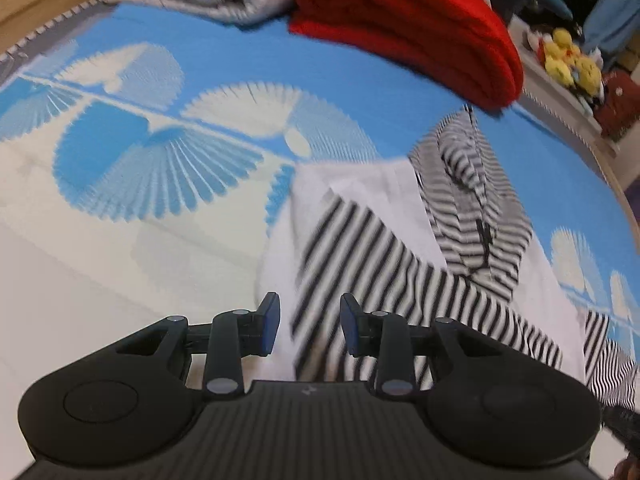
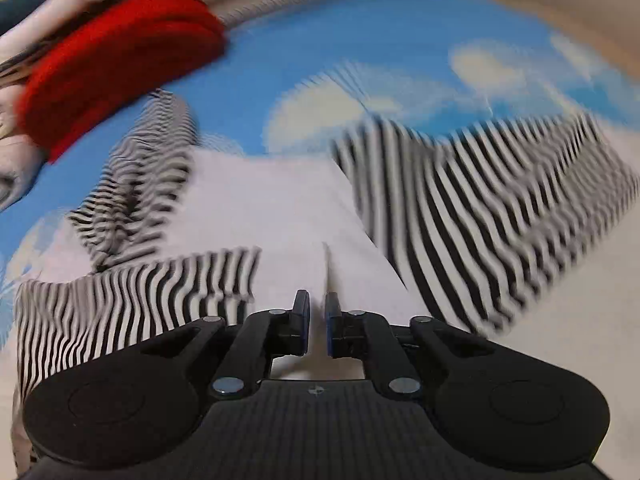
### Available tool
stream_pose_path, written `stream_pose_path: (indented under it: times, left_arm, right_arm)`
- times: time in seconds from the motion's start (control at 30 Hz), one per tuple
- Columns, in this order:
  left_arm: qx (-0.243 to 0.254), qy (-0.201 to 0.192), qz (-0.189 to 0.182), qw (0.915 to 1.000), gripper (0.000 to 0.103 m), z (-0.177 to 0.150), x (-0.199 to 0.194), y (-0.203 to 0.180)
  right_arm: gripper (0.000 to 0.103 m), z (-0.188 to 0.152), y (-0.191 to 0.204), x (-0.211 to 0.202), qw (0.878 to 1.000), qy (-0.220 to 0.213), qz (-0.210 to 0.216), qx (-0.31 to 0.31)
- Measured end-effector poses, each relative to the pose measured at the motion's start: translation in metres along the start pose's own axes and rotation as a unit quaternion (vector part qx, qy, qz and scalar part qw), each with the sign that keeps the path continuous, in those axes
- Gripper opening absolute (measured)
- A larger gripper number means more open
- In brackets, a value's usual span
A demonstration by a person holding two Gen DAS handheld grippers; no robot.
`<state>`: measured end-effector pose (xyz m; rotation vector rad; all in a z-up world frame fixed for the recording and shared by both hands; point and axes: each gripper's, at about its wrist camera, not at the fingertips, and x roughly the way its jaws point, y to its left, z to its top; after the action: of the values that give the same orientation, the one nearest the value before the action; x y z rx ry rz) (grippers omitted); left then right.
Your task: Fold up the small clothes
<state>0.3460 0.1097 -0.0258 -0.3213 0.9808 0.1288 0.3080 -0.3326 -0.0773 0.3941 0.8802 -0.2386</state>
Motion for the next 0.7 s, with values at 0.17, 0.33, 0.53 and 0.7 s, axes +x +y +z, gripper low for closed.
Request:
stream_pose_path:
  times: [0.17, 0.33, 0.53, 0.7]
  left_arm:
    - [0.011, 0.042, -0.024, 0.9987, 0.036, -0.016, 0.018, -0.005]
    - [0.049, 0.116, 0.032, 0.9915, 0.036, -0.038, 0.049, 0.000]
    - [0.067, 0.100, 0.018, 0.9926, 0.036, -0.038, 0.039, -0.010]
    - [0.080, 0.103, 0.041, 0.9907, 0.036, -0.042, 0.038, -0.018]
  right_arm:
    - [0.027, 0.004, 0.011, -0.005, 0.997, -0.022, 0.072, -0.020]
    - [0.026, -0.006, 0.000, 0.034, 0.996, 0.080, 0.027, -0.009]
    - [0.043, -0.003, 0.005, 0.029, 0.997, 0.071, 0.037, -0.023]
    - [0.044, -0.001, -0.004, 0.027, 0.996, 0.087, 0.029, -0.006]
